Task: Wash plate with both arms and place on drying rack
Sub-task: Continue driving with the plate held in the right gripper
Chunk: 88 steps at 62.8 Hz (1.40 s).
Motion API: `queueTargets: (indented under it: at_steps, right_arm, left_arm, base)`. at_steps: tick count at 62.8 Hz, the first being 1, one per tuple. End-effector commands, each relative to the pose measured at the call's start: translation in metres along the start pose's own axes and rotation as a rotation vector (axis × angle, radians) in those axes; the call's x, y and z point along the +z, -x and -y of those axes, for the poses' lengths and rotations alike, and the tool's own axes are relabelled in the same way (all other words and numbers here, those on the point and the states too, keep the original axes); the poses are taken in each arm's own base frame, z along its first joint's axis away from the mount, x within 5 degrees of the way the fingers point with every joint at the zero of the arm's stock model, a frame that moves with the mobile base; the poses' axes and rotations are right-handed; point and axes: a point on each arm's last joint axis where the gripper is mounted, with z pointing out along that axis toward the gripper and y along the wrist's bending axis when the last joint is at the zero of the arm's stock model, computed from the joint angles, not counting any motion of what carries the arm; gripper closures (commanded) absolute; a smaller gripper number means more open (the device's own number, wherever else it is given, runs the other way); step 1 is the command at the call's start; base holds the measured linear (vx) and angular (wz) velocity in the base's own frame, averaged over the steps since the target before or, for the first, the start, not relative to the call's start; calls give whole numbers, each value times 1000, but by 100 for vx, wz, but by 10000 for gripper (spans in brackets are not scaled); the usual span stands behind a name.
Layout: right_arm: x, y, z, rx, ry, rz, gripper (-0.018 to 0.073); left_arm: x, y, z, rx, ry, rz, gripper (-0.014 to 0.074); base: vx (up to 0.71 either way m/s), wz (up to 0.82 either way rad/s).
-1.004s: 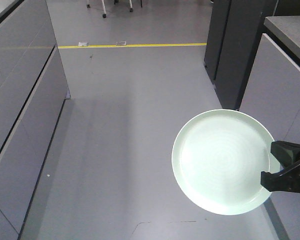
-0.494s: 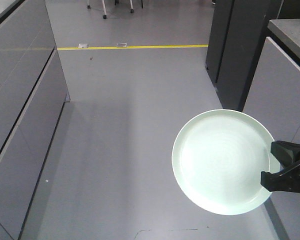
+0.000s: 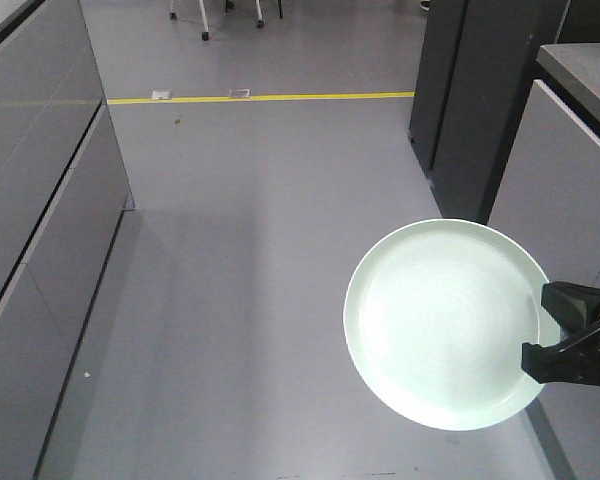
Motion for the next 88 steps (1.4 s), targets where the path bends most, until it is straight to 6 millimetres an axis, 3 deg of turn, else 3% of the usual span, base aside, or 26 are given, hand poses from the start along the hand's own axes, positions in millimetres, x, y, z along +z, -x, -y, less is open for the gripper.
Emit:
queueTargets:
  at_steps: [1,88]
  right_arm:
    - [-5,17,1,-9,-7,115,568]
    - [-5,17,1,-9,-7,116,568]
  left_arm:
    - [-1,2,0,-16,-12,70,602]
    - [-1,2,0,-16,-12,70,602]
  base:
    - [8,-4]
    - [9,1]
